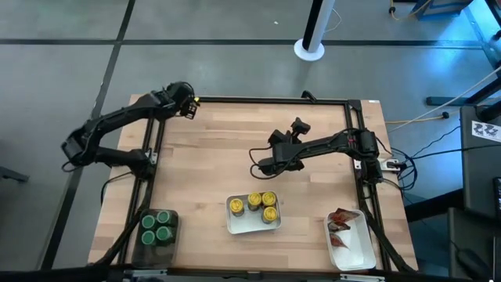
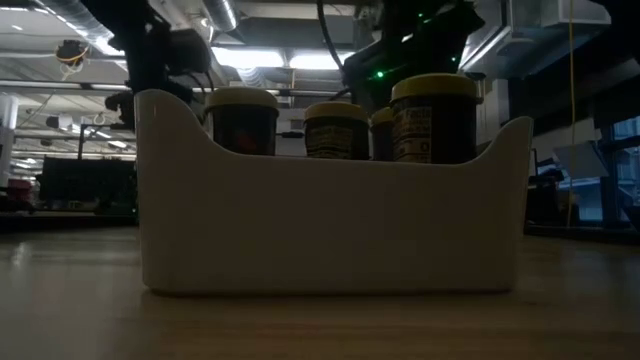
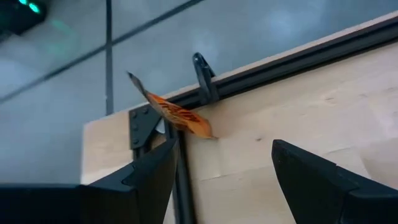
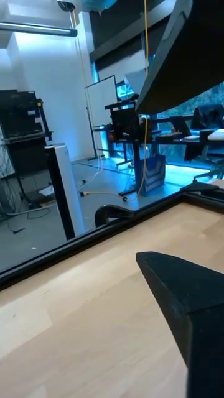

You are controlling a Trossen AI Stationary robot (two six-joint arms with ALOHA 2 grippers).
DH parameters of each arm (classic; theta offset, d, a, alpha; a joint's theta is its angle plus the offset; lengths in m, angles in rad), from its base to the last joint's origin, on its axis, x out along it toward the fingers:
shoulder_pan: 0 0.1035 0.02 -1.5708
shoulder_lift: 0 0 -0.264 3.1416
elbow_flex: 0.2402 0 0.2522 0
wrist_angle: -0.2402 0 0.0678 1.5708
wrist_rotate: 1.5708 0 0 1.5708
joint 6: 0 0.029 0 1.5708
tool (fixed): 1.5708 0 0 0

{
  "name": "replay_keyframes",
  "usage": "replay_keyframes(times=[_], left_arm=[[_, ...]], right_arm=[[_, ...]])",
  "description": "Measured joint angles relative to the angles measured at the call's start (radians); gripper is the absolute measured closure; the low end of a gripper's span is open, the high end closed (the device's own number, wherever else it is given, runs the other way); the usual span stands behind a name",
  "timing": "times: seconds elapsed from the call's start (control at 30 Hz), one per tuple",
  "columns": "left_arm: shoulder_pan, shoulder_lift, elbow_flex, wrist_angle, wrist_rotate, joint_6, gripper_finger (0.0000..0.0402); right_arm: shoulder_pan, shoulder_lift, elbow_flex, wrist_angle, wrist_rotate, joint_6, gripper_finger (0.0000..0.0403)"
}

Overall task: Sort spices by type
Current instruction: Put the brown seasoning bag into the right white bin

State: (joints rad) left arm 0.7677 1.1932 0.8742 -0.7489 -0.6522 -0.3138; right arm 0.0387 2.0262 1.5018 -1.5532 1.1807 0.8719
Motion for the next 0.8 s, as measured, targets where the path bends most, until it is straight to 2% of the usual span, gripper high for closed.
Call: replay_keyframes(times=[0.1, 0.23, 0.4, 0.53, 0.67, 0.8], left_arm=[[0.041, 0.029, 0.001, 0.028, 0.038, 0.006, 0.0149], [0.082, 0.043, 0.001, 0.052, 0.025, 0.006, 0.0149], [0.08, 0.043, 0.003, 0.087, 0.017, -0.017, 0.0149], [0.082, 0.048, 0.004, 0.126, 0.013, 0.032, 0.0149], [0.058, 0.048, 0.059, 0.089, 0.013, 0.034, 0.0149], [0.052, 0.063, 0.167, -0.032, 0.014, 0.033, 0.0149]], right_arm=[[0.0, 0.0, -0.006, 0.001, 0.005, 0.014, 0.0024], [0.0, 0.0, -0.006, 0.008, 0.031, 0.014, 0.0024], [0.0, 0.0, -0.006, 0.033, 0.042, 0.014, 0.0024], [0.001, 0.0, -0.006, 0.041, 0.042, 0.014, 0.0024], [0.001, 0.0, -0.006, 0.041, 0.043, 0.014, 0.0024], [0.001, 0.0, -0.006, 0.041, 0.047, 0.014, 0.0024]])
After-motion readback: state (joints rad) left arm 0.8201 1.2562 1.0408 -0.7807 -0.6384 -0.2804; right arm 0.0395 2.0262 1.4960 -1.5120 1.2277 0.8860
